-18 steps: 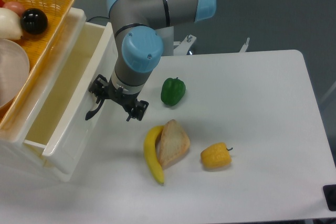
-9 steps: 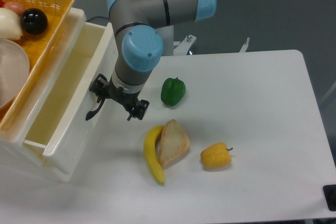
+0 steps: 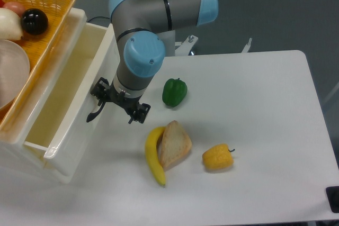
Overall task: Slide open the top drawer
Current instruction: 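Hold the handle and pause with the drawer partly open, then pull the handle further outward, sliding the drawer fully open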
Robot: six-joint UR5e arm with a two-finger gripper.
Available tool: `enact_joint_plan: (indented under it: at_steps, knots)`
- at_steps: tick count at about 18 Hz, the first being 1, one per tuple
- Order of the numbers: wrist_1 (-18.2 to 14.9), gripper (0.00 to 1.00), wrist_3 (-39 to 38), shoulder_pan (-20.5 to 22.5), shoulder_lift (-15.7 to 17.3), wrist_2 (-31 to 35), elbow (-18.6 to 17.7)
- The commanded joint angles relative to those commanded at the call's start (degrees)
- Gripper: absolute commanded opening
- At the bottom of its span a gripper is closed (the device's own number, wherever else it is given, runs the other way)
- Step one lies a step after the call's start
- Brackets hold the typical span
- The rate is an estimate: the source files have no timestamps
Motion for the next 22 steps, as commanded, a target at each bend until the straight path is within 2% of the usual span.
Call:
enact_joint_plan:
  at_steps: [12,22]
  knots:
    - [1.6,1.0,0.8,0.1,0.1,1.5,0.6]
    - [1.7,1.0,1.5,1.4,-0.2,2.1,0.6]
